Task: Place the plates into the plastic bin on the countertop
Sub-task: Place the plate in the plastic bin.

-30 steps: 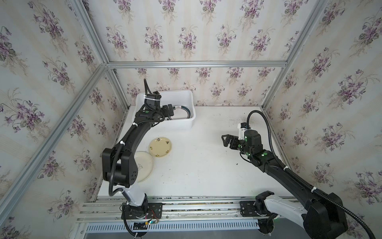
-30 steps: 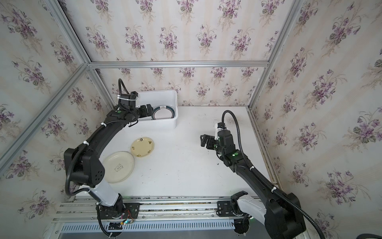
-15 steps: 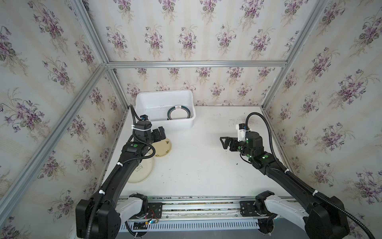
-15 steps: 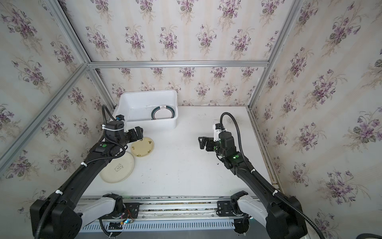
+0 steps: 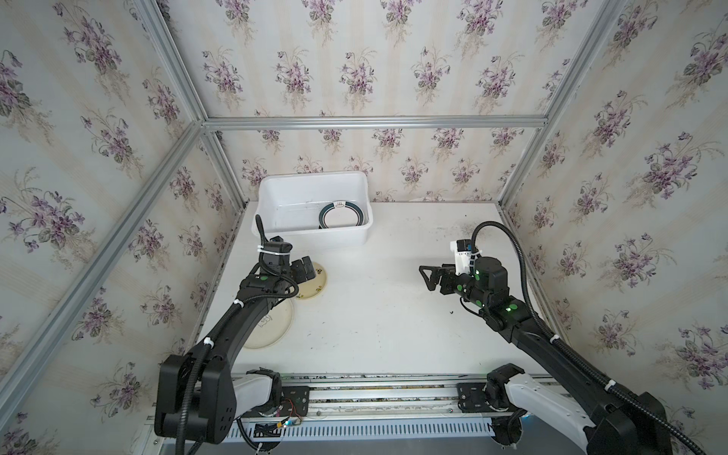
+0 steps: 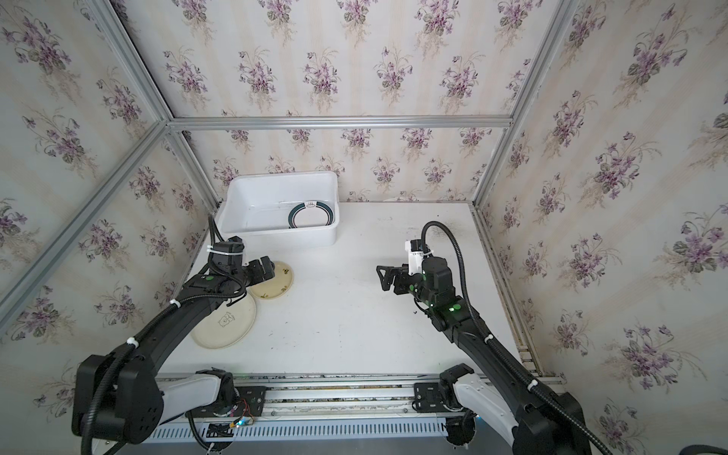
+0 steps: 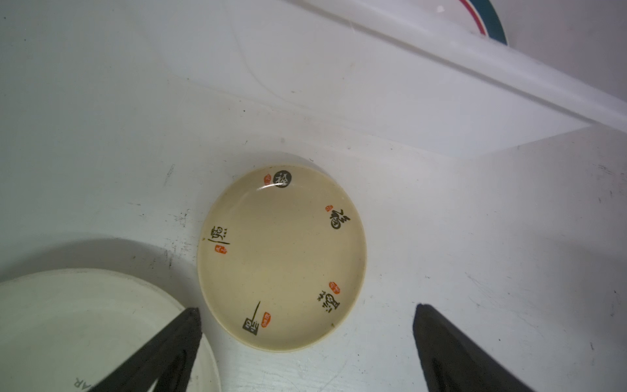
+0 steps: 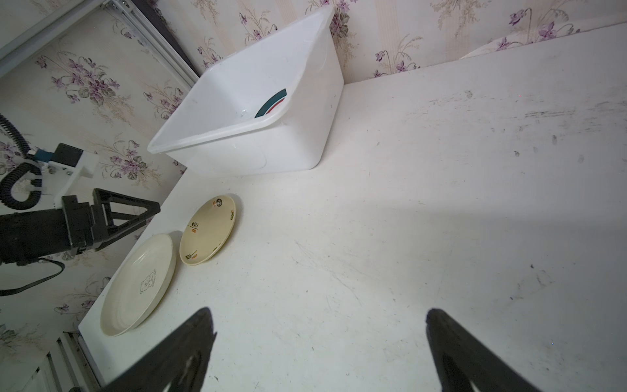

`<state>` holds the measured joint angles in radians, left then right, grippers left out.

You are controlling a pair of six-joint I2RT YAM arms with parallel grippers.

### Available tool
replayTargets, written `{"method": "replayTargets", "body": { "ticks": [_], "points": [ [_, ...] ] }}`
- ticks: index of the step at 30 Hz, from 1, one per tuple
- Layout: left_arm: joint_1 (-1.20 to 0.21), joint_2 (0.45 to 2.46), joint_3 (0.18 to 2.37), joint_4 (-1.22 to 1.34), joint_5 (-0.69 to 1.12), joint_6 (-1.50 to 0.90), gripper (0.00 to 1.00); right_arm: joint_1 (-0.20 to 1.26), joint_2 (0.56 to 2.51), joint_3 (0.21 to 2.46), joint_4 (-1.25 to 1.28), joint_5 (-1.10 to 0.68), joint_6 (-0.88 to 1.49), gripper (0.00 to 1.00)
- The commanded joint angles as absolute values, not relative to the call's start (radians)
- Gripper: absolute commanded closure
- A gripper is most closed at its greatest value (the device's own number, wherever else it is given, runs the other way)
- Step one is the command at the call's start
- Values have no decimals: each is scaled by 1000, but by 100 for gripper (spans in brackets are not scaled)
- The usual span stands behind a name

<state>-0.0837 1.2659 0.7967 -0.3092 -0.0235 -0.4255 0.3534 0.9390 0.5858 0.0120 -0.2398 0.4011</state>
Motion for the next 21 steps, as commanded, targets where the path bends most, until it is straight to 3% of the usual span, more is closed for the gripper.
{"method": "replayTargets", "body": {
  "ticks": [1,21],
  "points": [
    [-48,1307,782,-261,26,-424,0,355,928,584,29,-253,406,0],
    [101,1502,806,-146,185,-393,0,354,920,643,-55,-242,388,1]
  ]
}}
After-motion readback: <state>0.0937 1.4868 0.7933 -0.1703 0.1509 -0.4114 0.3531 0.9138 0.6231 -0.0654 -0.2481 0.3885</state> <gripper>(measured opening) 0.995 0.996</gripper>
